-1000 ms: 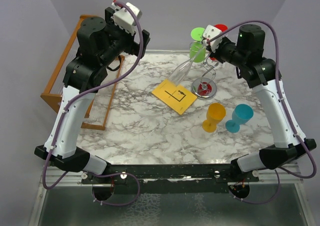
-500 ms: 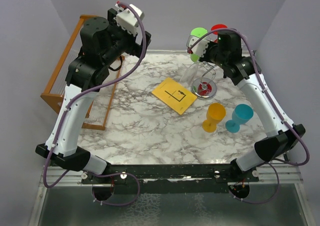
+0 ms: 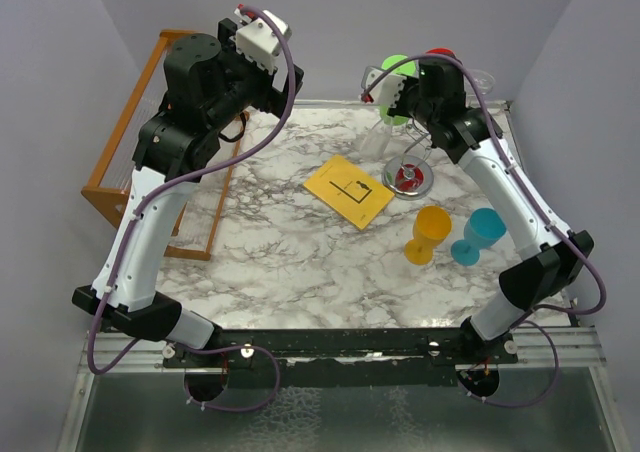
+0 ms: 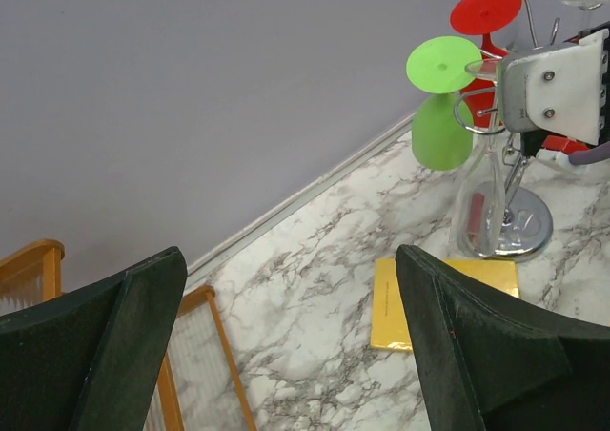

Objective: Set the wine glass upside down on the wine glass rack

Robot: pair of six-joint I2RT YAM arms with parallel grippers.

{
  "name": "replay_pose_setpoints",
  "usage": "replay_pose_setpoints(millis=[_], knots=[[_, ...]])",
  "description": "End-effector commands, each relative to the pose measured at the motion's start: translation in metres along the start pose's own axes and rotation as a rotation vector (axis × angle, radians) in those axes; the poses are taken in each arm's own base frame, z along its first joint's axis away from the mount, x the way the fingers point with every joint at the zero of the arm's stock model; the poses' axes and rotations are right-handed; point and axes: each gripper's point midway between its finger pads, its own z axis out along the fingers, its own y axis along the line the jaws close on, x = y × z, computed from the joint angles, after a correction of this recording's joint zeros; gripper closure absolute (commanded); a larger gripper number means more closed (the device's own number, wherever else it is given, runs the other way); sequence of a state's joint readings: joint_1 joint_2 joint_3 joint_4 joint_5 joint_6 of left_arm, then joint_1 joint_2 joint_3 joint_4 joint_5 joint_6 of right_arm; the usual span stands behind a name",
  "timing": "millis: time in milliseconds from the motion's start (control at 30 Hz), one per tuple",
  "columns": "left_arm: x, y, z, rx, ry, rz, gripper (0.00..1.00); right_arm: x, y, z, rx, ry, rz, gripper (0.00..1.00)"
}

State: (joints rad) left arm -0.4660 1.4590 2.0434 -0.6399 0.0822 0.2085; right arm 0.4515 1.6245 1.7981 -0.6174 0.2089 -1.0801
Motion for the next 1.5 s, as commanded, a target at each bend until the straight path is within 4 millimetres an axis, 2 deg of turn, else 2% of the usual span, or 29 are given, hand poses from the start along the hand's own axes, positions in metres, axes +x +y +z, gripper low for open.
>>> replay_pose_setpoints(millis=[0, 400, 633, 1067, 1467], knots=[[0.003, -0.002, 0.003, 0.018, 0.004, 0.009, 0.05, -0.023, -0.032, -0.006, 0.112, -0.053, 0.005, 0.99], [0.004, 0.000, 0.000, 0.006, 0.010, 0.018, 0.05, -0.057, -0.025, 0.003, 0.108, -0.109, -0.034, 0.99], [0.006, 0.002, 0.000, -0.003, 0.017, 0.019, 0.05, -0.069, -0.020, -0.007, 0.097, -0.140, -0.048, 0.99], [0.008, 0.003, 0.001, -0.013, 0.020, 0.019, 0.05, -0.060, -0.010, -0.028, 0.077, -0.137, -0.051, 0.99], [0.009, 0.002, 0.001, -0.010, 0.021, 0.017, 0.05, -0.046, -0.005, -0.037, 0.084, -0.103, -0.059, 0.96]])
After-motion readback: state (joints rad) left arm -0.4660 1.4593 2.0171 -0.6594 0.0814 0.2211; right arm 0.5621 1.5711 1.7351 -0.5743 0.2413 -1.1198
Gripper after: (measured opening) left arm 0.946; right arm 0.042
